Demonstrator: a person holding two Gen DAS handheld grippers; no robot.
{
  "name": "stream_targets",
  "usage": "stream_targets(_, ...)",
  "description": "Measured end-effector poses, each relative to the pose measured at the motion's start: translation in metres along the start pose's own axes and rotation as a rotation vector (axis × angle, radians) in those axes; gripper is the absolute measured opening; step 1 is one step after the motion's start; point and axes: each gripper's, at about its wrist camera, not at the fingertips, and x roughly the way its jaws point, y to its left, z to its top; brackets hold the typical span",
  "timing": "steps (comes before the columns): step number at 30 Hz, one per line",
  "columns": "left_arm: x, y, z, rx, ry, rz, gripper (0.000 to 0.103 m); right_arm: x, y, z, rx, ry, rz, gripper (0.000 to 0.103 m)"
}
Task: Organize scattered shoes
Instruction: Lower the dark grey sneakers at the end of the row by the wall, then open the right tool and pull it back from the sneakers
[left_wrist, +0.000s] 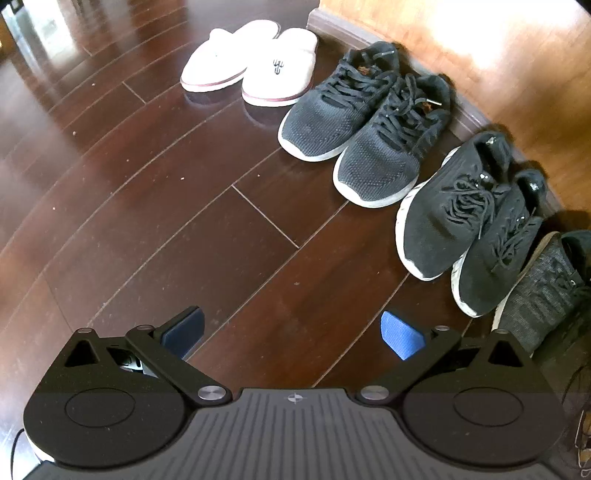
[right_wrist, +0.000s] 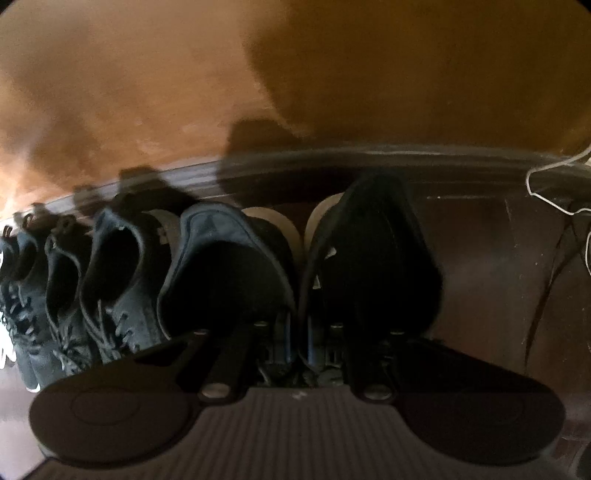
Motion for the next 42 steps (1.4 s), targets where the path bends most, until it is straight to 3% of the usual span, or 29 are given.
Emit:
stream_targets(10, -0.002, 0.017, -0.007, -0.04, -0.025, 0.024, 0.103, 0.017, 0.006, 0.022, 0.003, -0.026, -0.038, 0.01)
stream_targets(19, -0.003, 0.048, -0.017, -0.089, -0.017, 0.041, 0.103, 0.019, 0.006, 0.021, 0.021, -0.064, -0.087, 0.016)
stream_targets(21, -0.004, 0.056, -0.02, -0.098, -0.014, 0.046, 0.103, 0.017, 0.008, 0.021, 0.039, -0.07, -0.098, 0.022)
stream_targets(22, -0.004, 0.06, -0.021, -0.102, -0.015, 0.049, 0.103, 0.016, 0.009, 0.021, 0.036, -0.076, -0.101, 0.042)
stream_targets(23, -0.004, 0.063, -0.023, -0.106, -0.016, 0.052, 0.103, 0.015, 0.011, 0.02, 0.034, -0.082, -0.104, 0.054)
stream_targets(26, -0.005, 0.074, -0.027, -0.12, -0.018, 0.06, 0.103, 0.01, 0.019, 0.019, 0.001, -0.097, -0.127, 0.068)
stream_targets(29, -0.007, 0.086, -0.032, -0.156, -0.019, 0.067, 0.103, -0.001, 0.024, 0.015, -0.005, -0.134, -0.166, 0.073)
stream_targets(32, -0.01, 0.097, -0.036, -0.187, -0.024, 0.065, 0.103, -0.025, 0.028, 0.005, 0.024, -0.233, -0.187, 0.081)
stream_targets(35, -0.014, 0.114, -0.041, -0.222, -0.028, 0.072, 0.103, -0.056, 0.039, -0.014, -0.021, -0.319, -0.153, 0.089)
stream_targets(39, -0.021, 0.14, -0.049, -0.263, -0.042, 0.085, 0.103, -0.09, 0.069, -0.047, -0.116, -0.355, -0.023, 0.096)
stream_targets(42, -0.033, 0.173, -0.061, -0.307, -0.053, 0.102, 0.103, -0.117, 0.114, -0.085, -0.268, -0.382, 0.118, 0.103)
